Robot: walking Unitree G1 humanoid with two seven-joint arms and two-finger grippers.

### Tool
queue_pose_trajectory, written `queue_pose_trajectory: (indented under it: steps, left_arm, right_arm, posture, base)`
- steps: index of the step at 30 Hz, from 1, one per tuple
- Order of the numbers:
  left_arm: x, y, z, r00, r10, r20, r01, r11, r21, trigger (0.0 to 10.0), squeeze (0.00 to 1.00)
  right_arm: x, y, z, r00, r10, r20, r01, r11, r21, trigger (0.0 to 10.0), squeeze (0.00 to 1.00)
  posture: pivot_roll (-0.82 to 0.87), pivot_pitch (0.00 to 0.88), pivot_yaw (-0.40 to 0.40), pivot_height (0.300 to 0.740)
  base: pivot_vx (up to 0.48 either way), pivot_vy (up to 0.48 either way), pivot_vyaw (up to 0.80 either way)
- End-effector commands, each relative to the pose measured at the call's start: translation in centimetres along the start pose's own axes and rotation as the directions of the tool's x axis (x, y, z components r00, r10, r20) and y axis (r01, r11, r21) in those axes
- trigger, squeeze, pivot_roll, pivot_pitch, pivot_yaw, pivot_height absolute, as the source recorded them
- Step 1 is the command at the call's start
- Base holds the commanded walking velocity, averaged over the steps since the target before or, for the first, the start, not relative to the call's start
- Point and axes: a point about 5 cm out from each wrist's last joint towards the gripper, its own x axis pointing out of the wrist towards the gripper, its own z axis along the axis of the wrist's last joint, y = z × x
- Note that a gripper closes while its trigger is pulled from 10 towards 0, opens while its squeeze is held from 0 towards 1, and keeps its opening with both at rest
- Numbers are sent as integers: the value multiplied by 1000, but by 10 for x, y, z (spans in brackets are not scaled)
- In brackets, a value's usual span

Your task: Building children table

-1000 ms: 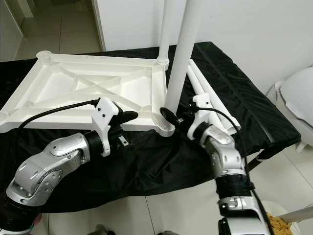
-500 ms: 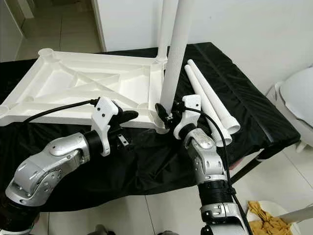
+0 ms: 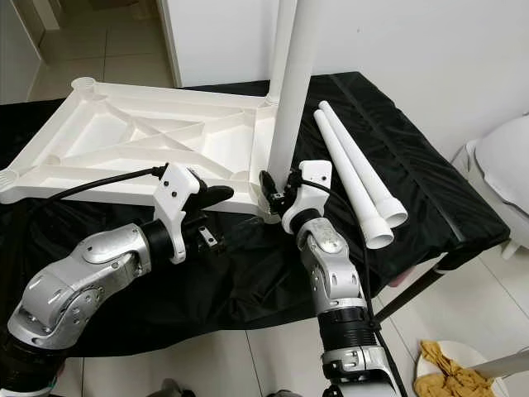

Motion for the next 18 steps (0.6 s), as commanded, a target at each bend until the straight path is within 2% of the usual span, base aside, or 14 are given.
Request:
queue_pose_trajectory:
  steps: [1, 3, 7, 10, 15, 18]
  left_arm:
    - [-1, -2, 2, 999, -53, 1, 54, 999, -3, 10000, 0]
    - [0, -3, 2, 999, -54, 4, 54, 999, -1, 10000, 0]
    - [0, -3, 2, 999, -53, 4, 53, 999, -1, 10000, 0]
    - [0, -4, 3, 999, -54, 4, 54, 999, 0, 10000, 0]
    - [-1, -5, 2, 999, -53, 3, 53, 999, -4, 10000, 0]
    - [-1, -5, 2, 999, -53, 2, 53, 999, -4, 10000, 0]
  right_arm:
    - [-1, -2, -11, 992, -120, -47, 122, 991, 53, 10000, 0]
    - [4, 4, -20, 973, -209, -95, 215, 975, 60, 10000, 0]
    - [6, 4, -25, 953, -275, -128, 285, 956, 70, 10000, 0]
    - [7, 1, -30, 920, -359, -158, 375, 923, 88, 10000, 0]
    - [5, 0, -30, 900, -404, -167, 420, 904, 79, 10000, 0]
    - [5, 2, -30, 902, -396, -170, 412, 908, 74, 10000, 0]
  posture:
    - [-9, 73, 5, 740]
    - [-9, 72, 3, 740]
    - [-10, 71, 3, 740]
    - [-3, 71, -1, 740]
    - [-2, 70, -4, 740]
    - [-3, 70, -4, 740]
  base:
    - [0, 0, 0]
    - [0, 0, 0]
    - [0, 0, 0]
    - [0, 0, 0]
    - [0, 0, 0]
    - [0, 0, 0]
